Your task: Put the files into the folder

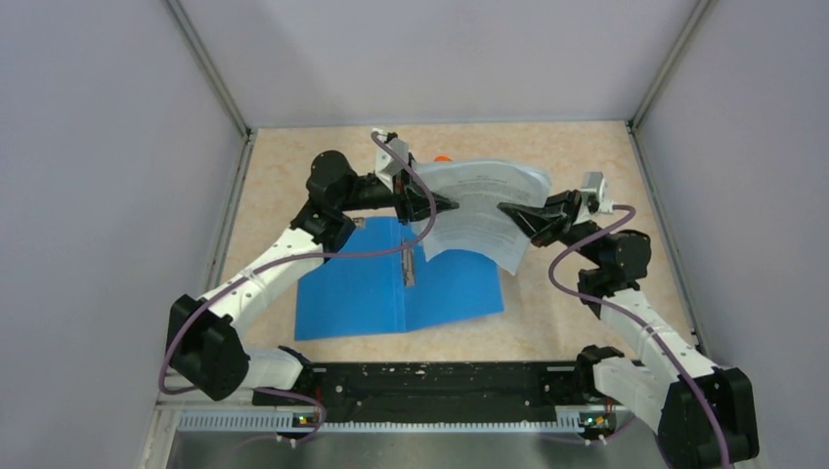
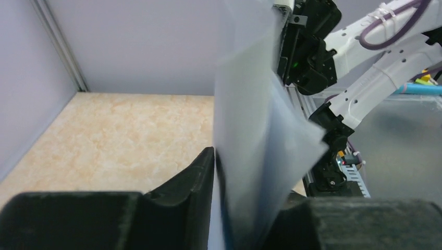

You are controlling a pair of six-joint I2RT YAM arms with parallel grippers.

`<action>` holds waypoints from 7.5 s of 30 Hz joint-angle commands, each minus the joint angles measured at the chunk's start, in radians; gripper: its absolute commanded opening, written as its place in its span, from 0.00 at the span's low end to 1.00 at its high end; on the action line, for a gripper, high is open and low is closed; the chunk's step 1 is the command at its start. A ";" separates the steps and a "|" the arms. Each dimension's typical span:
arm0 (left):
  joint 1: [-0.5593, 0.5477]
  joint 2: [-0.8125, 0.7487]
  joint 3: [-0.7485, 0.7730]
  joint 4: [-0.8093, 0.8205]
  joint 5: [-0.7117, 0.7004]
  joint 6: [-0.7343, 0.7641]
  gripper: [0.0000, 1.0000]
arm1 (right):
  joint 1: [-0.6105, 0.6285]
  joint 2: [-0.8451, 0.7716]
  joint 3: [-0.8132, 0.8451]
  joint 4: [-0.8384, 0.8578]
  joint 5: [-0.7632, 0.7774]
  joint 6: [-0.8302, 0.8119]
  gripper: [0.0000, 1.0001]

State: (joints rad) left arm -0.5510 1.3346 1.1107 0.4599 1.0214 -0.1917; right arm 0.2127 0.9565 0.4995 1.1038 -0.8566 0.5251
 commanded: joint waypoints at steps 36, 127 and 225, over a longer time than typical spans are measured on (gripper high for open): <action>-0.068 0.187 -0.320 0.414 -0.339 -0.064 0.48 | -0.095 0.231 -0.304 0.412 0.163 -0.103 0.22; -0.065 -0.121 0.078 -0.205 -0.126 0.199 0.00 | -0.135 0.106 0.078 0.560 -0.153 0.524 0.45; 0.058 0.312 -0.260 -0.617 -0.972 -0.593 0.00 | 0.114 0.713 0.201 -0.618 0.292 0.103 0.00</action>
State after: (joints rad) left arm -0.4866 1.6283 0.8486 -0.1818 0.0772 -0.7803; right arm 0.3225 1.6917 0.7074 0.3988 -0.5270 0.6052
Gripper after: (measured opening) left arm 0.010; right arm 0.006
